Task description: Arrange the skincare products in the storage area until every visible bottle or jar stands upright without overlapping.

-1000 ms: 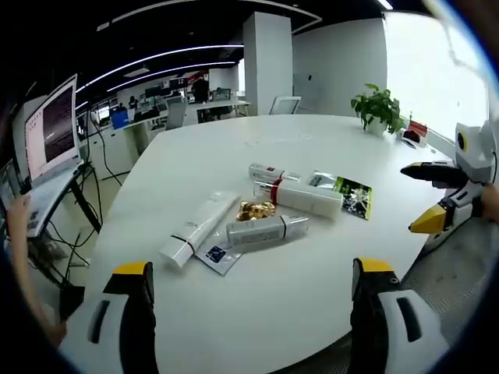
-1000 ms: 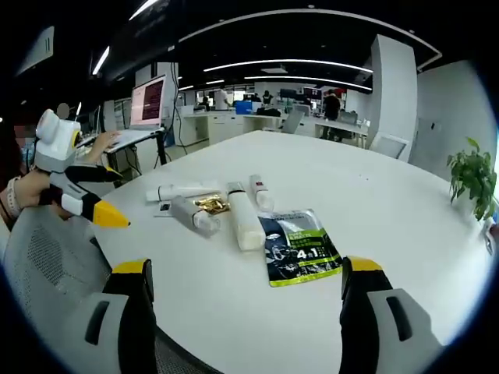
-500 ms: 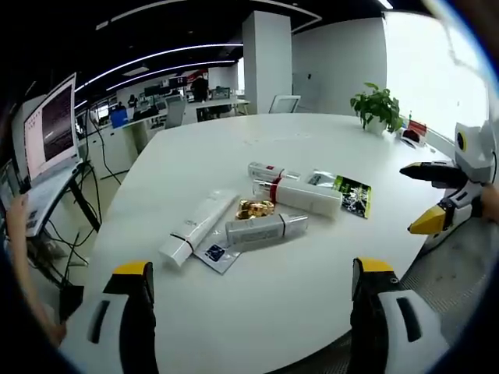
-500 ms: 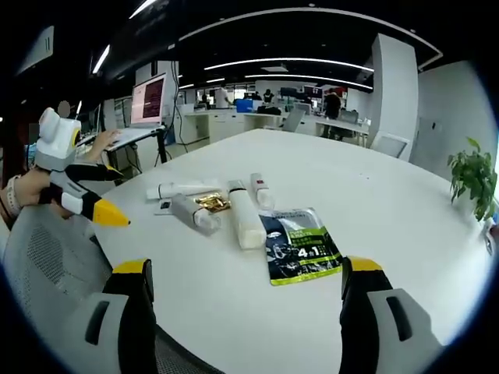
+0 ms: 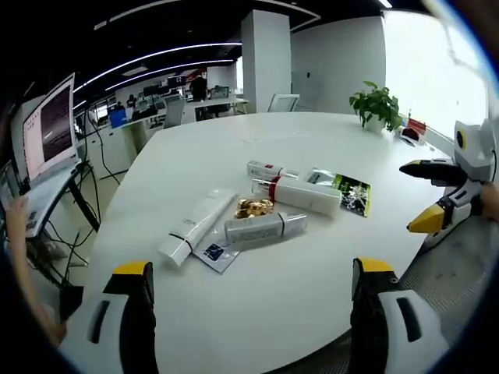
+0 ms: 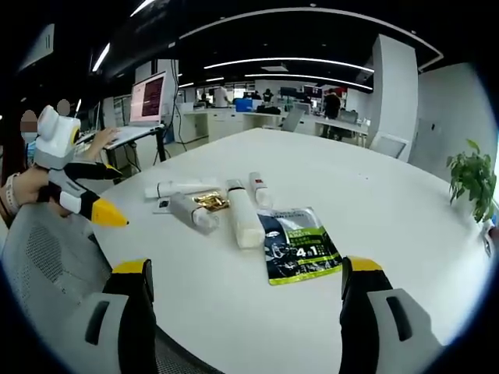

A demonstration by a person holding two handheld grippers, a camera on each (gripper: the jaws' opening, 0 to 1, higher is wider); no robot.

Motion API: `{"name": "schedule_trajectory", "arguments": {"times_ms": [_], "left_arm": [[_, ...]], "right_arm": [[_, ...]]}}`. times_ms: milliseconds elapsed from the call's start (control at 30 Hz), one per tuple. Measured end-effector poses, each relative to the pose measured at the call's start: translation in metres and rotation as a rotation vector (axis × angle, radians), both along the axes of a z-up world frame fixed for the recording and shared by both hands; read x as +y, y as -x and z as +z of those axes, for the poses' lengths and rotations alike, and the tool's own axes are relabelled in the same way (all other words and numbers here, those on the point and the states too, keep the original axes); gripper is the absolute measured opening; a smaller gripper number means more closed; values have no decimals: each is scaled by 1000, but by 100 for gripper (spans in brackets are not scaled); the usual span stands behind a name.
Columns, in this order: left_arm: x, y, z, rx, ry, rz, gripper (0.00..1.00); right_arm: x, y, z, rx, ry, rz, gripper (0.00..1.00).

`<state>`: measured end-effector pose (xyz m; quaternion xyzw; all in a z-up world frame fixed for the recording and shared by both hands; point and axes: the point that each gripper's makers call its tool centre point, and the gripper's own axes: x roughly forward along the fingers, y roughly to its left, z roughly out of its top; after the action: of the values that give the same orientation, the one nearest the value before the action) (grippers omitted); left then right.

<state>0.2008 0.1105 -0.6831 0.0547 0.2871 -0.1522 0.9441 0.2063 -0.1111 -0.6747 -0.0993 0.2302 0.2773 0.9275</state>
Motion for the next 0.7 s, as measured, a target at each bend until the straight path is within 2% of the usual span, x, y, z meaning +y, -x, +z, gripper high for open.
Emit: {"name": "schedule_trajectory", "arguments": {"times_ms": [700], "left_arm": [[-1,1,-3,14,1,-2,99]], "right_arm": [[-1,-1,0,-2,5,-4,100]]}}
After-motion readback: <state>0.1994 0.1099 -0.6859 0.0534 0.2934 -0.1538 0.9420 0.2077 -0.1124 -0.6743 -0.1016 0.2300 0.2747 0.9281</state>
